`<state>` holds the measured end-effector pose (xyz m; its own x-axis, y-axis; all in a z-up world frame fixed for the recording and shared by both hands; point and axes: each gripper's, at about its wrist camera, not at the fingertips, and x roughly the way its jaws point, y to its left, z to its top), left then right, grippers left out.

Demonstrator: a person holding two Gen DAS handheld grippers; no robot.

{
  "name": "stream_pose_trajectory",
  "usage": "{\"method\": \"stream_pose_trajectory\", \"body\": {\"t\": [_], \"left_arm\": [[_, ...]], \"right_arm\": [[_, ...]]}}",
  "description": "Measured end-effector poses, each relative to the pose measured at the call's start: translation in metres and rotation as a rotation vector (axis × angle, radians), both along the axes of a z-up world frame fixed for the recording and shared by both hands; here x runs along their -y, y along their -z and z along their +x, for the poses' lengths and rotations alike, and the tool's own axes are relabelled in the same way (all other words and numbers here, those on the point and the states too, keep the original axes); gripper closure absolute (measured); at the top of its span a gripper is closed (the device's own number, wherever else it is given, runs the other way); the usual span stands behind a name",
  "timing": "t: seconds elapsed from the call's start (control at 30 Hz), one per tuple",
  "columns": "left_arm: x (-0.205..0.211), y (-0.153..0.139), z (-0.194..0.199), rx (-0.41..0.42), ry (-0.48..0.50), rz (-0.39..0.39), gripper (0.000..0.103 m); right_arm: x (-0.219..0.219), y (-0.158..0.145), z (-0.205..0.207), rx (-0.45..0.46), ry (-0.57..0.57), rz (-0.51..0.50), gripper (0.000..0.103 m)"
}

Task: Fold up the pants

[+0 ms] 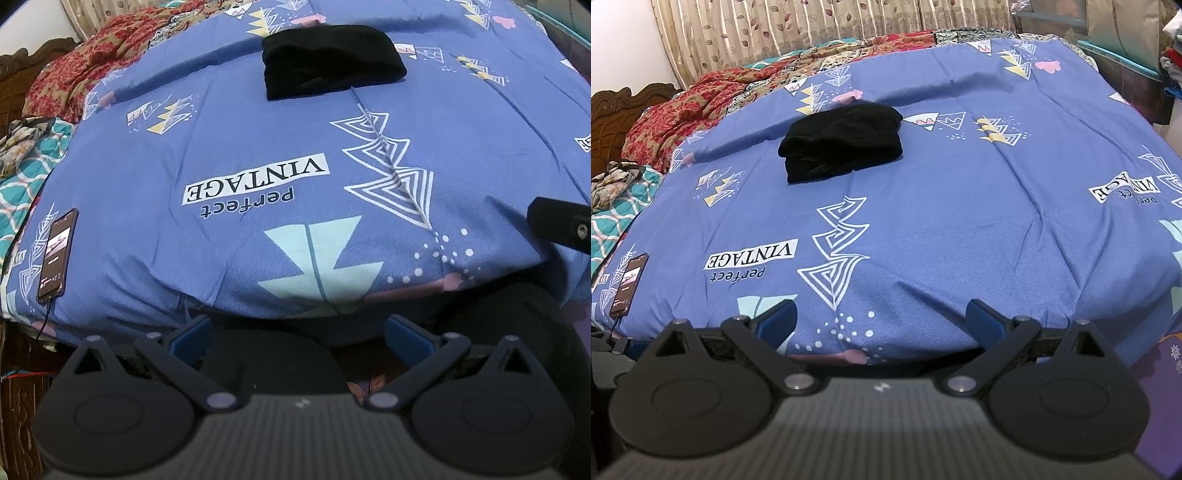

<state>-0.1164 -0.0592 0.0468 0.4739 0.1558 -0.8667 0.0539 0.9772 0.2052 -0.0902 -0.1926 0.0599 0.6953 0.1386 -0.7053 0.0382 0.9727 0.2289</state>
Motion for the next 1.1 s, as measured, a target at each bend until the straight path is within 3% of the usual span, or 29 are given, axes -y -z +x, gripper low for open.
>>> {"method": "stream_pose_trajectory", "body": {"t": [1.1], "left_arm": [[0.004,0.002,-0.0033,0.006,0.022,0.013,0.0]], "right_arm": [[0.0056,-0.0014,-0.0002,0.009,0.008,0.015,0.004]]}}
